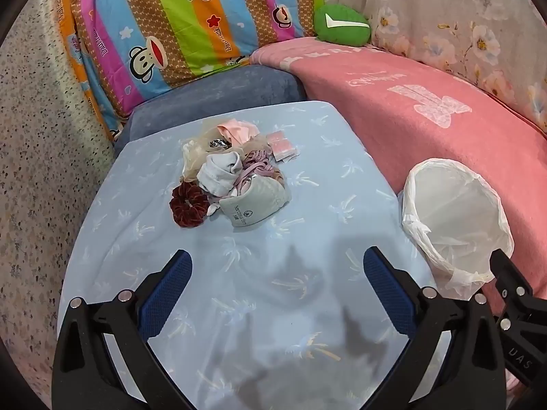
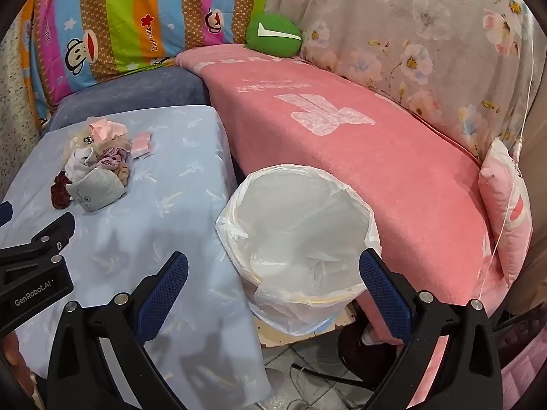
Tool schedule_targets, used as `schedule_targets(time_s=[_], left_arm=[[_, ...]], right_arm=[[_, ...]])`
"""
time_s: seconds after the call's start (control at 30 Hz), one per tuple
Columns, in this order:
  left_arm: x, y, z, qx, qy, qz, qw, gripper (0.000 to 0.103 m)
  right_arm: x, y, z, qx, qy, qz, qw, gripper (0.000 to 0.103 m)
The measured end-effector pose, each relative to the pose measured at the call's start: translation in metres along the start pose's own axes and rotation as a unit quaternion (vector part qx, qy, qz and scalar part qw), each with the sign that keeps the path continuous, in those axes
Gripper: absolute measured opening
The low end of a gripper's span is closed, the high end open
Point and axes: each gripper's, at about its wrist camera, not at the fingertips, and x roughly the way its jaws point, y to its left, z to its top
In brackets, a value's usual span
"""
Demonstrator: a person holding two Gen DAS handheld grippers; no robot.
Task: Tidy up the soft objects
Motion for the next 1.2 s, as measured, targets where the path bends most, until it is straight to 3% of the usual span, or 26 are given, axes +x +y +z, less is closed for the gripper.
schedule_targets(time_s=[0.43, 1.2], left_arm=[[-0.003, -0.001, 0.001, 0.001, -0.001, 0.005, 1.0000, 0.096], [-0.012, -0.008, 0.012, 0.003, -0.013, -0.006, 0.9999, 0.096]], right_arm=[[-0.010, -0.006, 0.016, -0.004, -0.004, -0.001, 1.000, 0.097], [-0.008, -0.005, 0.013, -0.005, 0.000, -0.008, 1.000, 0.097]])
